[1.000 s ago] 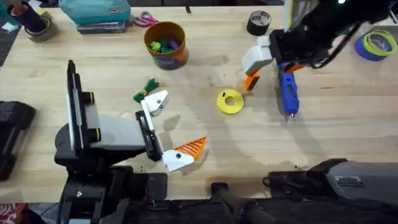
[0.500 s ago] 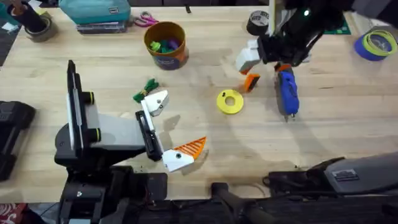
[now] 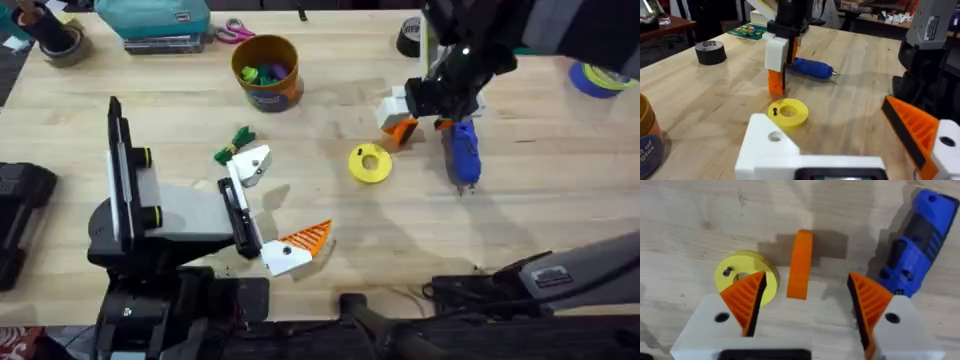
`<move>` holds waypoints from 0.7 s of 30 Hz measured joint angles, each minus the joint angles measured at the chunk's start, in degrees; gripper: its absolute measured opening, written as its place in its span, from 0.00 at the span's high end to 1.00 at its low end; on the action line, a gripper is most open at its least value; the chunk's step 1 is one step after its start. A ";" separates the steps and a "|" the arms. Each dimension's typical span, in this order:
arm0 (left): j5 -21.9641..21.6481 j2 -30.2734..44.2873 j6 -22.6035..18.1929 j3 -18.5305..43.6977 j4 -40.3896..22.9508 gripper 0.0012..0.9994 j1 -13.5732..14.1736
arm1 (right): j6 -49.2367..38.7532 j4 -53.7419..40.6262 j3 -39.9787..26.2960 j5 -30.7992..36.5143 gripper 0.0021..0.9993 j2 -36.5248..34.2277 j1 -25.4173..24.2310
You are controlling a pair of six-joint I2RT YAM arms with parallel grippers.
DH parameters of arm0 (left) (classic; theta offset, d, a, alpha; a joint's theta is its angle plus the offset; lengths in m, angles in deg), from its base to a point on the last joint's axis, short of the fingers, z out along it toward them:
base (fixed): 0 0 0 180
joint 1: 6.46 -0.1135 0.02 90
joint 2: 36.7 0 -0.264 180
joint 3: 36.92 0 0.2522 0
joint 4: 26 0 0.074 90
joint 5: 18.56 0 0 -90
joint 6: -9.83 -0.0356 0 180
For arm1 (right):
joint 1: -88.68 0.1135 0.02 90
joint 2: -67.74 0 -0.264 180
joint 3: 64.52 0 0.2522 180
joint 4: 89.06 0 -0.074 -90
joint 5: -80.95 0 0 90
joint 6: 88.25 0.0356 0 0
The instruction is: Pick up the gripper from the table and insert it into the empty holder that is missing its gripper. Then pick up a screw, insert it into the mounting hole, and use the screwdriver to tighten it. Finally, clean up the table by picking up the vegetable and placing it into the bucket.
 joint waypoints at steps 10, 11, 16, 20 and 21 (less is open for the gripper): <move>0.00 0.02 0.00 0.00 -0.01 0.01 0.00 | 0.86 2.84 0.04 0.00 0.07 -1.97 0.00; 0.00 0.02 0.00 0.00 -0.01 0.01 0.00 | 1.13 2.82 0.04 0.00 0.08 -1.97 0.00; 0.00 0.02 0.00 0.00 -0.01 0.01 0.00 | 1.70 2.81 0.04 0.00 0.27 -1.97 0.11; 0.00 0.01 0.00 0.00 0.01 0.01 0.00 | 1.78 2.80 0.04 0.03 0.78 -1.97 0.52; 0.00 0.00 -0.02 0.00 -0.01 0.01 0.00 | 1.95 2.82 0.04 0.05 0.92 -1.97 0.68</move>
